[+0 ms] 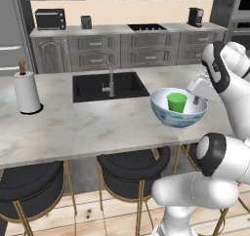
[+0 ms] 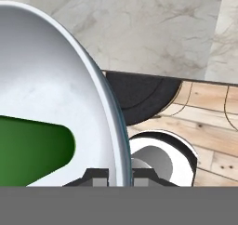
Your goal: Place the cup inside the bowl on the dining table and move the bowl to any counter.
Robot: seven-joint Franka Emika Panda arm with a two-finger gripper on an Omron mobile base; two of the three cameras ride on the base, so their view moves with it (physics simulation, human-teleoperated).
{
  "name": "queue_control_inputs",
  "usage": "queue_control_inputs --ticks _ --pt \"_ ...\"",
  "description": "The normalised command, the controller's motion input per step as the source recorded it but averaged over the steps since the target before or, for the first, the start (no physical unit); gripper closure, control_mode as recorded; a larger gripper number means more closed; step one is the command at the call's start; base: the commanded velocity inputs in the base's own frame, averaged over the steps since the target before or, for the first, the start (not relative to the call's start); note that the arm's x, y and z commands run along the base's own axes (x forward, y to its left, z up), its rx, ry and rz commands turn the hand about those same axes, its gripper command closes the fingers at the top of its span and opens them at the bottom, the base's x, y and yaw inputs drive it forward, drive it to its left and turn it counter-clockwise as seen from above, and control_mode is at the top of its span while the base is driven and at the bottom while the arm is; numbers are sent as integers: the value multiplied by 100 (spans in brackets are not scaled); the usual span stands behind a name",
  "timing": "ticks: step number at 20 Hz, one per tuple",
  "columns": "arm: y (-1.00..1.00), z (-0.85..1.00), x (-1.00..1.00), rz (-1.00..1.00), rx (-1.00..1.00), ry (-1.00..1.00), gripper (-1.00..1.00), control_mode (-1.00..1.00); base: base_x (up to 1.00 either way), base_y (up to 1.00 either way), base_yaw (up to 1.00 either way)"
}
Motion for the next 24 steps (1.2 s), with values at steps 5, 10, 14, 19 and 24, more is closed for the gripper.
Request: queue_control_inputs --ticks 5,10,14,19,24 --pt "0 0 0 0 0 0 100 100 -76 -3 0" --pt "0 0 0 0 0 0 100 100 -77 -1 0" --pt "0 0 0 0 0 0 100 100 -63 2 0" --pt "0 0 0 0 0 0 100 100 -57 15 0" --pt "0 0 0 0 0 0 100 100 -35 36 -3"
